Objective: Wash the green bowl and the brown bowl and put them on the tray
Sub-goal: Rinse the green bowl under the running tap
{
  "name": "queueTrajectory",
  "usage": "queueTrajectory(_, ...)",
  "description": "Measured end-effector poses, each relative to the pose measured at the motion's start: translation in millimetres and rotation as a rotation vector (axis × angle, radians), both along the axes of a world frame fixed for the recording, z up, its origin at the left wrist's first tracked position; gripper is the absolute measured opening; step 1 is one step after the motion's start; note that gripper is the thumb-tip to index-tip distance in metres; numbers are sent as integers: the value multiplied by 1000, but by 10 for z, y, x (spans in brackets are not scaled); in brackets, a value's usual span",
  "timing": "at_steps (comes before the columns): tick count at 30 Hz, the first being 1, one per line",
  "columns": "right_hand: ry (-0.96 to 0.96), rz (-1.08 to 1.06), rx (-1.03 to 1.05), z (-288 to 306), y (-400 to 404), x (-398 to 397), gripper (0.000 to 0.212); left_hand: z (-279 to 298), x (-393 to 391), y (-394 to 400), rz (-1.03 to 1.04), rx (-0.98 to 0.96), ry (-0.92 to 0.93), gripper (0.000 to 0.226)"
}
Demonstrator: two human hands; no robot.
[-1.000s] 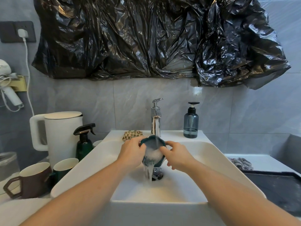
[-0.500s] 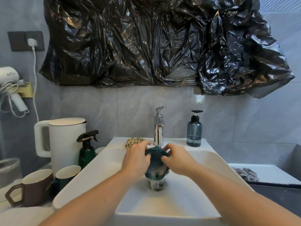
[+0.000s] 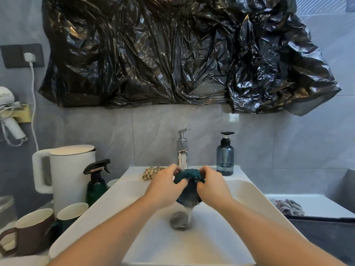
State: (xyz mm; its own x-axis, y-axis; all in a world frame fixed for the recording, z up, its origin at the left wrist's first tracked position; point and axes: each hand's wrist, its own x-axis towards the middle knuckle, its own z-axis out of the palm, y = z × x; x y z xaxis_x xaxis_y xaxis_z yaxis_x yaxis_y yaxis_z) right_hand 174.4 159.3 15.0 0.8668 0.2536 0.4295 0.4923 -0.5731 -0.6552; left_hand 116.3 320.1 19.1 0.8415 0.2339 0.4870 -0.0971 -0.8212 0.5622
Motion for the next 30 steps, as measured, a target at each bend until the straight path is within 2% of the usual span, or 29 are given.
queueTrajectory(4, 61, 12, 139, -14, -35, 50, 20, 71, 81, -84, -96, -220, 65, 15)
queueTrajectory(8, 154, 56, 225, -36, -35, 64, 21, -77, 89, -89, -207, -492, 75, 26)
queueTrajectory(13, 358, 85, 294, -16, -14, 17, 15, -105, -17, 15, -198, -468, 104, 29)
queueTrajectory(18, 545, 136, 370, -20, 11, 17, 19, -83, -27, -31, -130, -514, 120, 39)
queueTrajectory(22, 603, 198, 356, -1, 2, 19, 23, -56, -44, -78, -127, -669, 158, 41)
queueTrajectory(26, 645, 260, 291, -1, 6, -2, 35, -56, -36, -51, -70, -716, 149, 41)
queueTrajectory(30, 607, 256, 224, 2, 15, -26, 39, -76, 7, -19, -48, -791, 170, 43)
